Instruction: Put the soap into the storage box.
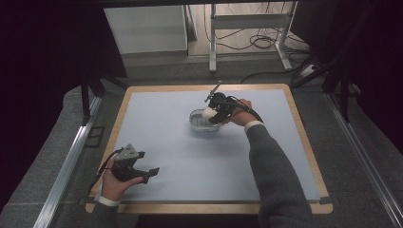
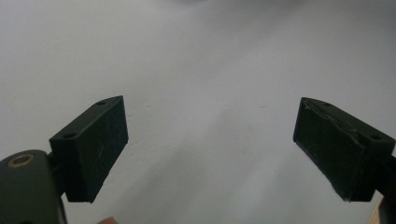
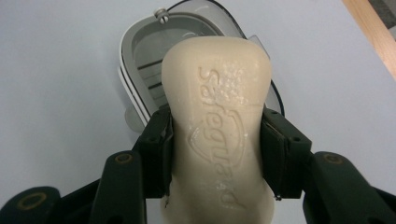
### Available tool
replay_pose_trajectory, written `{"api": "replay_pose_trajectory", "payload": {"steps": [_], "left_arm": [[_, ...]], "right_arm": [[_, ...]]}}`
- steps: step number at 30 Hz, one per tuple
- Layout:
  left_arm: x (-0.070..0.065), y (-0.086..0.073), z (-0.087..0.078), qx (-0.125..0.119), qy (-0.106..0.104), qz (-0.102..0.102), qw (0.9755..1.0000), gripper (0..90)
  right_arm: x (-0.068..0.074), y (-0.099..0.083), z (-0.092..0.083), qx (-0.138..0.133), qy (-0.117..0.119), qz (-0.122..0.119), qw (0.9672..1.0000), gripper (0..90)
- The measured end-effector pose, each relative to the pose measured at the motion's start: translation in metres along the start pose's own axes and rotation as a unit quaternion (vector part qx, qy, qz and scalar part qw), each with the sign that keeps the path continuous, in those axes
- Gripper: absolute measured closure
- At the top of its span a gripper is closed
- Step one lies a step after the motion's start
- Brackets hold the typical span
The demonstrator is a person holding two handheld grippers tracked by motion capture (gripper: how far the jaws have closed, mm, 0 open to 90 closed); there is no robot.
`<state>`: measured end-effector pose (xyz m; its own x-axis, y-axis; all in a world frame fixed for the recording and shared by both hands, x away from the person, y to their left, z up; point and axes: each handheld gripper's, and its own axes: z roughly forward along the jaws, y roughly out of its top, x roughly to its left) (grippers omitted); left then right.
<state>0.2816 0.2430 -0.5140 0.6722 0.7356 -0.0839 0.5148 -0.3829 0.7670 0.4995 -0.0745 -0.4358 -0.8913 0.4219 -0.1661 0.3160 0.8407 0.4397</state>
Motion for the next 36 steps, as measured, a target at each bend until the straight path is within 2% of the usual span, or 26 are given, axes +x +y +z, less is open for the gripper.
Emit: {"api": "replay_pose_trajectory", "payload": {"steps": [5, 8, 13, 16, 26, 28, 33, 36], "left_arm": [[0.000, 0.000, 0.000, -0.001, 0.000, 0.000, 1.0000, 10.7], [0.000, 0.000, 0.000, -0.002, 0.000, 0.000, 1.0000, 10.7], [0.000, 0.000, 0.000, -0.001, 0.000, 0.001, 1.0000, 10.7], [0.000, 0.000, 0.000, -0.001, 0.000, 0.001, 1.0000, 10.7], [-0.002, 0.001, 0.000, -0.002, 0.000, 0.001, 1.0000, 10.7], [-0.002, 0.001, 0.001, -0.001, 0.000, 0.001, 1.0000, 10.7], [-0.002, 0.001, 0.002, 0.000, 0.000, 0.002, 1.0000, 10.7], [-0.002, 0.001, 0.002, -0.001, -0.001, 0.002, 1.0000, 10.7]], "right_arm": [[-0.002, 0.008, 0.006, -0.006, 0.012, -0.012, 0.9998, 49.1], [0.000, 0.012, 0.011, -0.002, 0.012, -0.020, 0.9997, 49.1], [0.001, 0.017, 0.017, 0.001, 0.017, -0.021, 0.9996, 49.1], [0.000, 0.018, 0.020, 0.003, 0.011, -0.031, 0.9994, 49.1], [0.000, 0.019, 0.027, 0.008, 0.020, -0.041, 0.9989, 48.9], [0.000, 0.019, 0.029, 0.011, 0.019, -0.050, 0.9985, 48.8], [0.000, 0.019, 0.031, 0.011, 0.025, -0.044, 0.9987, 46.2], [0.000, 0.021, 0.025, -0.010, 0.029, -0.028, 0.9991, 46.1]]}}
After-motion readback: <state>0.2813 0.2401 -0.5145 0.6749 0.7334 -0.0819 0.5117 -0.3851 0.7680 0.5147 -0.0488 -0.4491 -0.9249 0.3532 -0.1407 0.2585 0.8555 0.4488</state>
